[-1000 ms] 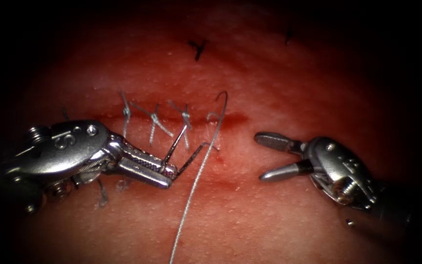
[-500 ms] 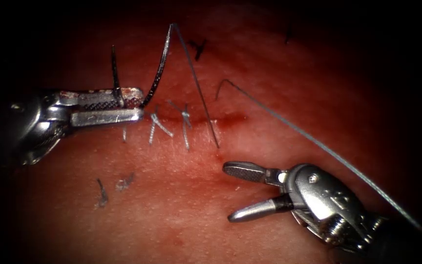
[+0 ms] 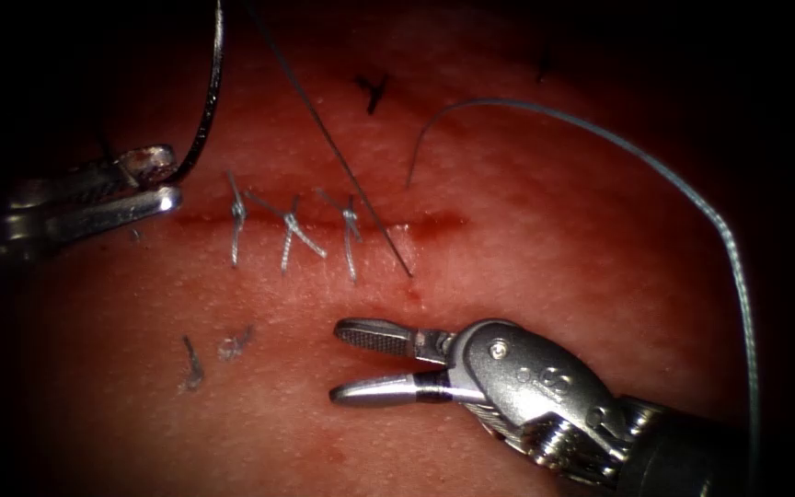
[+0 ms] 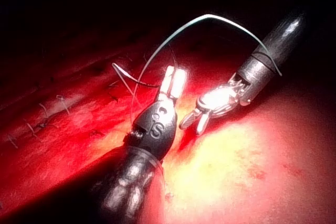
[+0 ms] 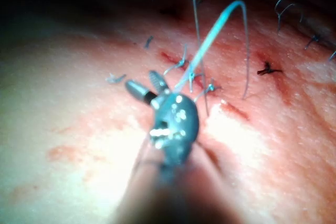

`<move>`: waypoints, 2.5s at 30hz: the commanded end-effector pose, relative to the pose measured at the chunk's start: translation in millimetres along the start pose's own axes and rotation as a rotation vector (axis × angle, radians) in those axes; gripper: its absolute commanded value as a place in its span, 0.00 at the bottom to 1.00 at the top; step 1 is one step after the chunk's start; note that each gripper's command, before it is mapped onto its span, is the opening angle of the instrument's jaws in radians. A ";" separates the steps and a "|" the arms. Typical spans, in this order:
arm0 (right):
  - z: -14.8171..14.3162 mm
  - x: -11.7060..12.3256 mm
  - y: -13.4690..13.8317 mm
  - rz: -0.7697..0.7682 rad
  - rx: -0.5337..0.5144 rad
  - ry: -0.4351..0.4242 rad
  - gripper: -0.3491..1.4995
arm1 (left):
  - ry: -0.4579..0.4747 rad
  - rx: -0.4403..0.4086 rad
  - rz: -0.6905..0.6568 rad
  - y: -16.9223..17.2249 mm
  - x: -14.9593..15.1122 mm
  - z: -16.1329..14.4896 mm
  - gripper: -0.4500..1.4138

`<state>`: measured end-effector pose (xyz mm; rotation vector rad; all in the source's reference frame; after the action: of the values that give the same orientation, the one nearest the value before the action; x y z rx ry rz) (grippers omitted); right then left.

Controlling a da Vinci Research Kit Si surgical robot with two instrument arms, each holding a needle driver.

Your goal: Wound Closure

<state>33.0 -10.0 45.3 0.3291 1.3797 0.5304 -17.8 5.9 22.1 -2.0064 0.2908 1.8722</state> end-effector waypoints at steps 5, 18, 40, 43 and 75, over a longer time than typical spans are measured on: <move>0.6 -2.6 2.1 -0.093 -0.124 -0.089 0.70 | -0.030 0.056 0.064 -0.6 -0.9 -0.5 0.00; 3.3 -9.1 8.0 -0.163 -0.193 -0.174 0.73 | -0.056 0.073 0.079 -0.1 -0.8 -1.7 0.00; 2.2 -13.8 7.8 -0.057 -0.079 -0.235 0.00 | -0.074 0.045 0.043 0.2 -2.1 -1.3 0.00; 1.1 -12.7 7.5 -0.048 -0.100 -0.248 0.00 | -0.084 0.031 0.033 0.1 -3.2 -1.5 0.00; -2.7 -3.7 -0.7 -0.407 -0.172 -0.196 0.85 | -0.283 0.208 -0.028 -6.9 -11.4 -10.0 0.00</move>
<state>29.5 -13.5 47.0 -0.0445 1.1540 0.2737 -6.2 6.5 34.4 -1.5712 0.3598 1.9904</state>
